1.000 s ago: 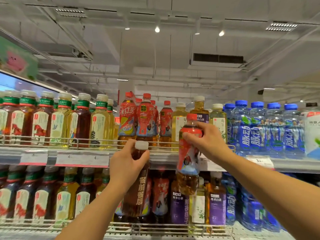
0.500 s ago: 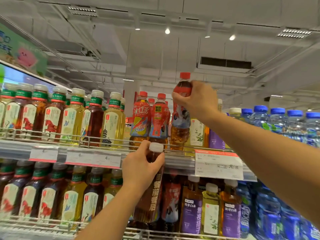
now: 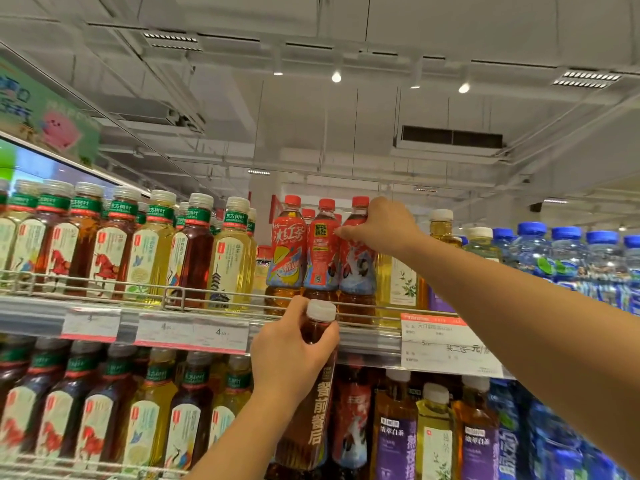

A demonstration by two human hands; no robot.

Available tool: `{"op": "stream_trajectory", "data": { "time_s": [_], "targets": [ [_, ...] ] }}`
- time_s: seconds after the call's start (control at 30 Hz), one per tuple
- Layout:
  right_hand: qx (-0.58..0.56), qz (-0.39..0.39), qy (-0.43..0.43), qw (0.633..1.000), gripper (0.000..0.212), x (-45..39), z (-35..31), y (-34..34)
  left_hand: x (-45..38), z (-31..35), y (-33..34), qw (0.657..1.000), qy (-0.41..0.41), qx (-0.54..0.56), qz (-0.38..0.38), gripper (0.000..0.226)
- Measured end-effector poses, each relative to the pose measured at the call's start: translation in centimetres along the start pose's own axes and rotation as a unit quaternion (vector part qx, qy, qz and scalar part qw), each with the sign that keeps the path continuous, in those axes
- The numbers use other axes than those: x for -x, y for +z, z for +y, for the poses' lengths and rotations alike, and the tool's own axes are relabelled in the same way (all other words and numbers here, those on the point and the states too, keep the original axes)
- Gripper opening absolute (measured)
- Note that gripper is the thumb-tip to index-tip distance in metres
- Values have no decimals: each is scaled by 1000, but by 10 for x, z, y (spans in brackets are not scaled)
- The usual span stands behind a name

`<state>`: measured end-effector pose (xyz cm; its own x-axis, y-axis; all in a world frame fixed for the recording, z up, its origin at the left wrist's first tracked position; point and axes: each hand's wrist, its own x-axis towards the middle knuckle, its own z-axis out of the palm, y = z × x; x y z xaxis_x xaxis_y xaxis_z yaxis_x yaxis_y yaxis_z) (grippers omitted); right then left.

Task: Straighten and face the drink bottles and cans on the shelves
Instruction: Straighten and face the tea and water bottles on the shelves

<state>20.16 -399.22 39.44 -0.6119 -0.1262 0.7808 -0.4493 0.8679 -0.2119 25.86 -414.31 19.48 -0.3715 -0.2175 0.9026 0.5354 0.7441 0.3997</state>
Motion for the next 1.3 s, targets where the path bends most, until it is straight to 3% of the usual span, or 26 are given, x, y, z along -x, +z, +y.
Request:
{"op": "stream_trajectory", "data": {
  "time_s": [0.17,0.5,0.8,0.93,1.03,1.1,1.3],
  "targets": [
    [12,-28,7,1000,73,-4,1,-5,0,1,0,1000,0,-3,-7,26],
    [-36,-105,-10,994,53,-6,12,-13,-3,-3,2,1000,-5,4,3,34],
    [9,-32,-174,984,54,72,33,-39,-5,12,-5,997,-51,-41,-29,27],
    [-6,-89,-204,975,35,124,51,-45,-2,25,-8,992,-50,-85,-84,36],
    [-21,-149,-186,971,36,162,61,-46,11,38,-11,985,-61,-65,-150,27],
    [-35,-175,-167,970,37,184,67,-44,25,51,-13,986,-57,-43,-153,29],
    [-206,-303,-48,929,72,269,91,-14,76,99,-2,986,-69,-3,-149,34]
  ]
}}
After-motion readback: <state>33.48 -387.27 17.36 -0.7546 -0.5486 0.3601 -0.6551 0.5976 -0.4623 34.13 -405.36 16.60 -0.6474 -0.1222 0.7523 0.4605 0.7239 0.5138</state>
